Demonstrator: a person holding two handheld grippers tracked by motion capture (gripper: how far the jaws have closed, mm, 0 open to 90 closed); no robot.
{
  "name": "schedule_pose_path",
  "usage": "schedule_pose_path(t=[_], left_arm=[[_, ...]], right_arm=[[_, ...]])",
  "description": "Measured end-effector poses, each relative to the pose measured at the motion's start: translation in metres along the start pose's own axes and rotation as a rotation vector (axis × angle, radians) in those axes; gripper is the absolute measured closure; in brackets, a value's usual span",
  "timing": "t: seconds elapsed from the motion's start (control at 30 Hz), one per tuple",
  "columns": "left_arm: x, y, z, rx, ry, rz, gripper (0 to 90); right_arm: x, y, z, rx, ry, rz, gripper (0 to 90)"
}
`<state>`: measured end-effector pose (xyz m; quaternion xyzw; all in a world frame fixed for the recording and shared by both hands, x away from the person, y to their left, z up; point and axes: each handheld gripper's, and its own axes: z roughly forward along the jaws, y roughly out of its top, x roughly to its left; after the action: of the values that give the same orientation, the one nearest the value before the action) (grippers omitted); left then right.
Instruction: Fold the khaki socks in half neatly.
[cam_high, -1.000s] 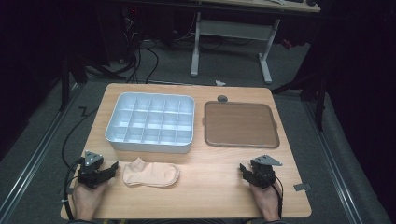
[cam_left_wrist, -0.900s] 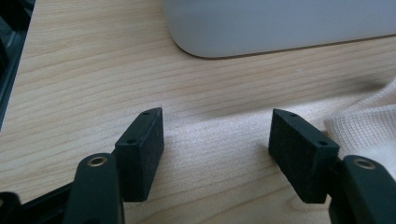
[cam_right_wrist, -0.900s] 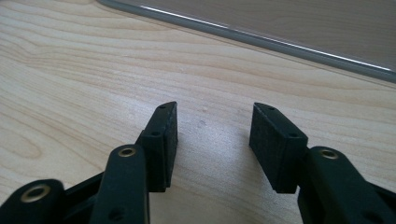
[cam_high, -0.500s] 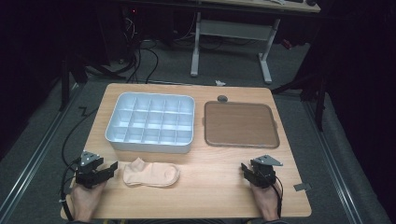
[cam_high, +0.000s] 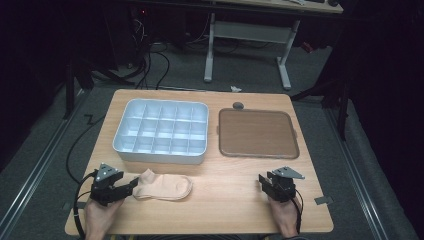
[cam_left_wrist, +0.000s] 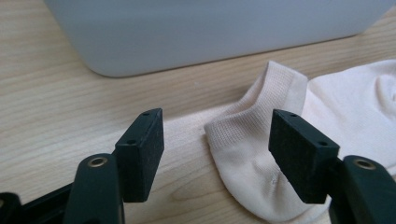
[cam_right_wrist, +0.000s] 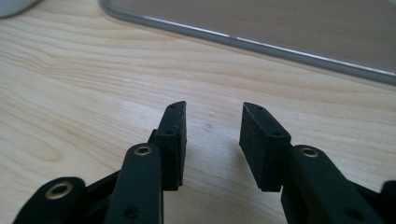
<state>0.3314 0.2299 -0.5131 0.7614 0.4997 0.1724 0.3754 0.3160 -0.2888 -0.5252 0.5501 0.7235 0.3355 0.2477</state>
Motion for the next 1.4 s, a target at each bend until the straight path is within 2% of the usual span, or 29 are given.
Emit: schedule_pose_path(t=[0.1,0.17,0.2,0.23,0.37,0.4,0.43,0.47,0.5,0.7,0.77,0.8,0.87,0.9,1.13,1.4], left_arm=[[-0.003,-0.001,0.004,0.022,0.015,0.007,36.8],[-0.003,-0.002,0.007,0.036,0.018,0.004,36.9],[-0.003,-0.003,0.008,0.042,0.017,0.001,37.0],[-0.003,-0.003,0.009,0.044,0.024,0.001,37.0],[-0.003,-0.005,0.012,0.055,0.025,0.000,37.1],[-0.004,-0.005,0.012,0.061,0.025,0.001,37.1],[-0.004,-0.005,0.013,0.063,0.025,0.003,37.1],[-0.004,-0.006,0.014,0.066,0.025,0.006,37.3],[-0.005,-0.006,0.014,0.066,0.027,0.006,37.3],[-0.007,-0.006,0.015,0.070,0.028,0.014,38.7],[-0.007,-0.006,0.016,0.077,0.028,0.014,39.2],[-0.007,-0.006,0.016,0.075,0.028,0.014,39.7],[-0.008,-0.006,0.016,0.074,0.030,0.018,39.9],[-0.008,-0.007,0.016,0.071,0.033,0.020,39.9],[-0.009,-0.008,0.017,0.065,0.040,0.040,40.4],[-0.009,-0.008,0.017,0.062,0.042,0.041,40.4]], right_arm=[[0.010,0.004,-0.006,-0.030,0.048,0.004,62.8],[0.013,0.005,-0.007,-0.034,0.062,0.002,63.0],[0.023,0.009,-0.008,-0.044,0.091,-0.020,63.3],[0.023,0.009,-0.008,-0.044,0.091,-0.020,63.3],[0.048,0.016,-0.006,-0.048,0.151,-0.082,63.3],[0.060,0.019,-0.004,-0.050,0.187,-0.100,63.3],[0.060,0.019,-0.004,-0.050,0.187,-0.100,63.3],[0.071,0.022,-0.002,-0.044,0.211,-0.122,63.3],[0.071,0.022,-0.002,-0.044,0.211,-0.122,63.3],[0.100,0.027,0.007,-0.032,0.295,-0.169,63.1],[0.111,0.029,0.010,-0.027,0.316,-0.187,62.8],[0.122,0.032,0.014,-0.023,0.339,-0.206,62.4],[0.131,0.034,0.017,-0.022,0.356,-0.219,61.7],[0.131,0.034,0.017,-0.022,0.356,-0.219,61.7],[0.162,0.041,0.032,-0.006,0.424,-0.261,59.6],[0.175,0.047,0.037,-0.017,0.437,-0.257,58.7]])
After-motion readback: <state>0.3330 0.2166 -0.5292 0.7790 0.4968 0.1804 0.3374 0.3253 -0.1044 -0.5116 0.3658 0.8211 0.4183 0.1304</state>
